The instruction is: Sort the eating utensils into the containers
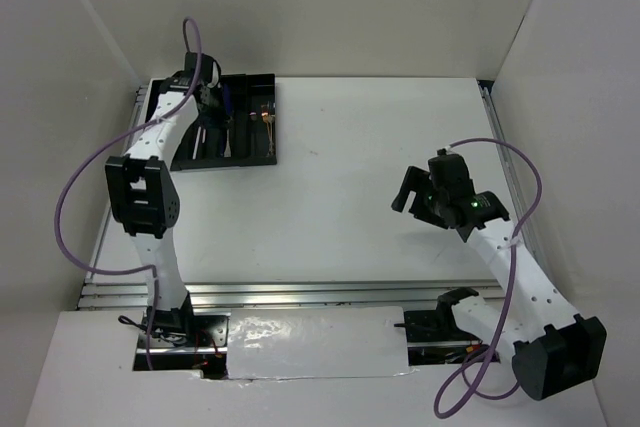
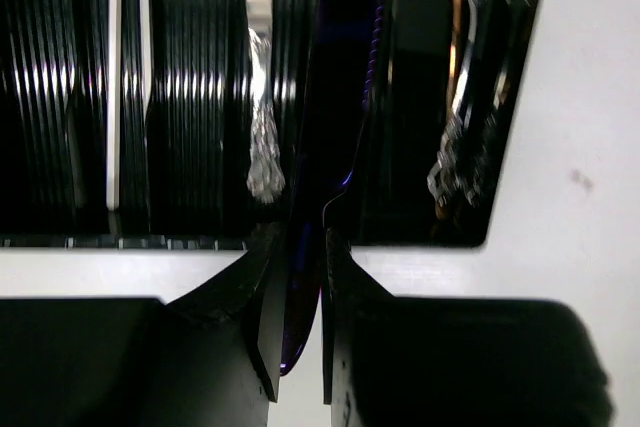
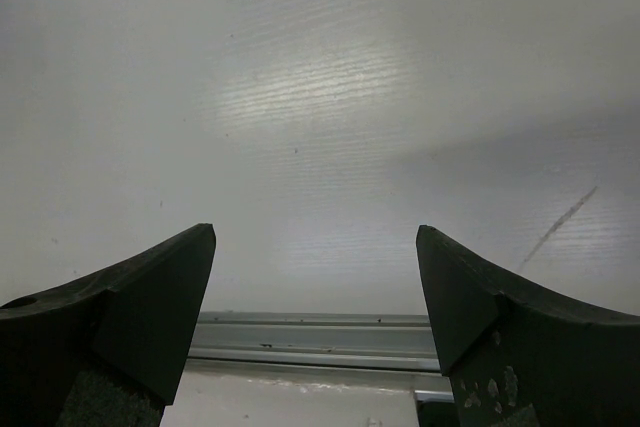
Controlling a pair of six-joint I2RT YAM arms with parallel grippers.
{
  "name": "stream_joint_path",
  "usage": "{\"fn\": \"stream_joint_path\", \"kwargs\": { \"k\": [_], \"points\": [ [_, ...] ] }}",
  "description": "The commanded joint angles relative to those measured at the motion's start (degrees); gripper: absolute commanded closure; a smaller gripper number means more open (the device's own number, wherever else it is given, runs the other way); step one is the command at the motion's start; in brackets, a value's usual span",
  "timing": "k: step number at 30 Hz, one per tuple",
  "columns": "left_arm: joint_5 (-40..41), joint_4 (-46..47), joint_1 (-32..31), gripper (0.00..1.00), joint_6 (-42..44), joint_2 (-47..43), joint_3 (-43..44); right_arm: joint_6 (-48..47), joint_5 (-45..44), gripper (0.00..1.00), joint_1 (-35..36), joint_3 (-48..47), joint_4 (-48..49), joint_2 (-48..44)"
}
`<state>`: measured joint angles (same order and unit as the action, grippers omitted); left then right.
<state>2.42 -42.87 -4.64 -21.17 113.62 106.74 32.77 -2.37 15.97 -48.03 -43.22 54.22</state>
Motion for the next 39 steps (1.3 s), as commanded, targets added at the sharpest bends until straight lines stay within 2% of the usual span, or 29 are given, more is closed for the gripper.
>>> {"fn": "stream_joint_path", "kwargs": {
  "k": [1, 10, 23, 24, 25, 27, 28, 32, 35, 39],
  "points": [
    [0.4, 2.5, 0.7, 1.0, -1.9, 5.3, 5.9, 0.6, 0.6, 0.11, -0.2, -4.8, 1.3, 2.5],
    [1.1, -0.1, 2.7, 1.0, -0.5, 19.6, 19.3, 0.7, -1.8, 0.11, 2.0, -12.7, 0.9, 10.7],
    [0.7, 3.4, 4.3, 0.99, -1.7, 20.1, 13.1, 1.4, -1.6, 0.1, 3.5, -15.2, 1.7, 16.6],
    [1.0, 3.4, 4.2, 0.95, -1.8, 20.0, 13.1, 1.5, -1.8, 0.1, 3.7, -15.2, 1.7, 16.7],
    [1.2, 3.2, 4.2, 0.8, -1.8, 20.0, 13.1, 1.5, -1.8, 0.1, 3.7, -15.3, 1.7, 16.9],
    [0.7, 3.3, 4.3, 0.66, -1.6, 19.5, 12.9, 1.6, -1.8, 0.1, 4.0, -15.5, 1.6, 16.8],
    [0.5, 3.5, 4.4, 0.55, -1.5, 19.4, 13.0, 1.6, -1.9, 0.1, 4.0, -15.4, 1.6, 16.8],
    [-0.1, 2.4, 4.3, 0.33, -1.1, 17.9, 13.8, 2.0, -2.5, 0.09, 4.3, -15.2, 1.3, 15.9],
    [-2.0, 0.5, 3.9, 0.3, -0.2, 15.7, 15.8, 2.2, -2.7, 0.07, 4.5, -15.3, 0.6, 15.5],
    [-1.6, -2.3, 2.8, 0.3, 1.0, 6.7, 15.5, 3.5, -6.0, 0.0, 4.7, -16.0, -2.3, 15.0]
  ]
}}
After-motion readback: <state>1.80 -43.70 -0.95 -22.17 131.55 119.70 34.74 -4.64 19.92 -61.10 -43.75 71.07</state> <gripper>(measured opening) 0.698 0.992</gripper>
